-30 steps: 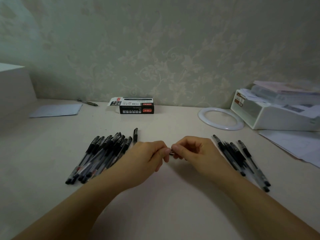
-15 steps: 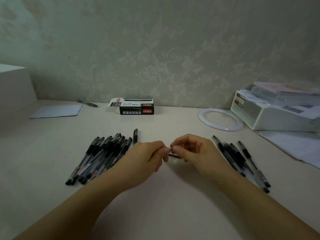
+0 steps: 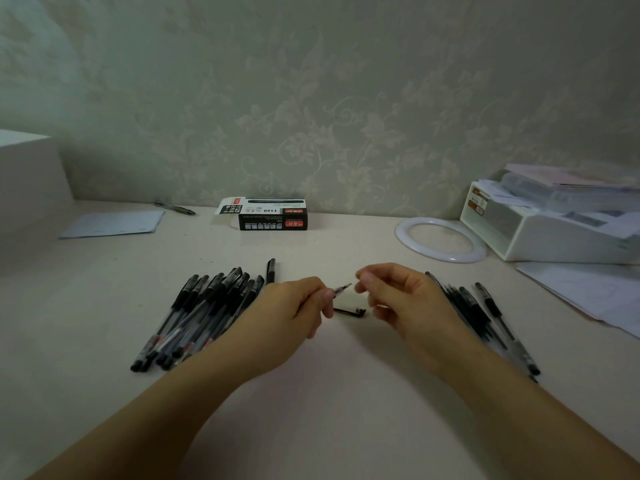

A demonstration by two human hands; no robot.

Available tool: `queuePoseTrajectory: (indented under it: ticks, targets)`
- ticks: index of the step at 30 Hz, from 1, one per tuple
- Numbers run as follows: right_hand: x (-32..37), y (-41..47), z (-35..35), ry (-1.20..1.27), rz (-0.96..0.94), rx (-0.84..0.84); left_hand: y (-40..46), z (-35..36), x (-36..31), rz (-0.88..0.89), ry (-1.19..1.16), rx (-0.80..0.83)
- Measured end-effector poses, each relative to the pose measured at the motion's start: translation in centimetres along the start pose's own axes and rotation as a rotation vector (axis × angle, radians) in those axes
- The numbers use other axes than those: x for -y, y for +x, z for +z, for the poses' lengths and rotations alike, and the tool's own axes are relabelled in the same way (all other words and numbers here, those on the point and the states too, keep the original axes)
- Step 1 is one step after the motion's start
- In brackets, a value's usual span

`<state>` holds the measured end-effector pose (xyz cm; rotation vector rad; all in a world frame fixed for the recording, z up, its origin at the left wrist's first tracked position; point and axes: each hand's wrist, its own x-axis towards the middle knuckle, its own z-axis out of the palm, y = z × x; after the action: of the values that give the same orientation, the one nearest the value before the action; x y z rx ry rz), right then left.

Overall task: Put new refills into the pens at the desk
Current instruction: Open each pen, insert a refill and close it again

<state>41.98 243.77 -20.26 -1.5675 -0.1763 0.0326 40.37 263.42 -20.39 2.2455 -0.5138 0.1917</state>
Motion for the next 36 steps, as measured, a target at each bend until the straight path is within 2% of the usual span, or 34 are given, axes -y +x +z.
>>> queuePoseTrajectory:
  ticks: [3,5,7,10,13,16,19,22,25,30,32,36]
  targets:
    - [0.4,0.2,-0.5,0.070,-0.008,-0.146,0.1,-0.1,0.2,-0.014,0.006,-0.042]
    - [0.3,0.0,-0.8,-0.189,-0.088,-0.168,0.2,-0.1,0.2,-0.016,0.012,-0.051]
    - [0.2,-0.4,-0.6,-0.503,-0.190,-0.061,0.1,0.0,0.3,-0.017,0.010,-0.048]
    - [-0.3,-0.8,0.0,-0.758,-0.254,0.093,0.1,0.0,0.2,-0.011,0.022,-0.041]
    - [-0.8,-0.8,0.3,-0.892,-0.257,0.141,0.1,0.0,0.2,-0.007,0.021,-0.031]
    - [-0.9,-0.8,0.3,-0.891,-0.252,0.154,0.1,0.1,0.3,-0.013,0.016,-0.024]
    - [-0.7,-0.9,0.4,-0.782,-0.257,0.107,0.1,0.1,0.3,-0.012,0.017,-0.028]
    - [-0.2,-0.6,0.5,-0.388,-0.157,-0.012,0.1,0.1,0.1,0.001,-0.008,-0.023]
    - [0.1,-0.9,0.9,-0.112,0.012,0.029,0.0,0.3,-0.1,0.030,-0.025,-0.022]
    - [0.0,-1.0,1.2,0.091,0.127,0.017,0.0,0.2,-0.1,0.035,-0.014,-0.024]
    - [0.4,-0.5,0.9,0.215,0.104,-0.081,0.0,0.1,0.0,0.019,-0.008,-0.020]
    - [1.5,0.4,-1.1,0.350,-0.014,-0.389,0.1,0.2,0.2,0.010,0.003,-0.012]
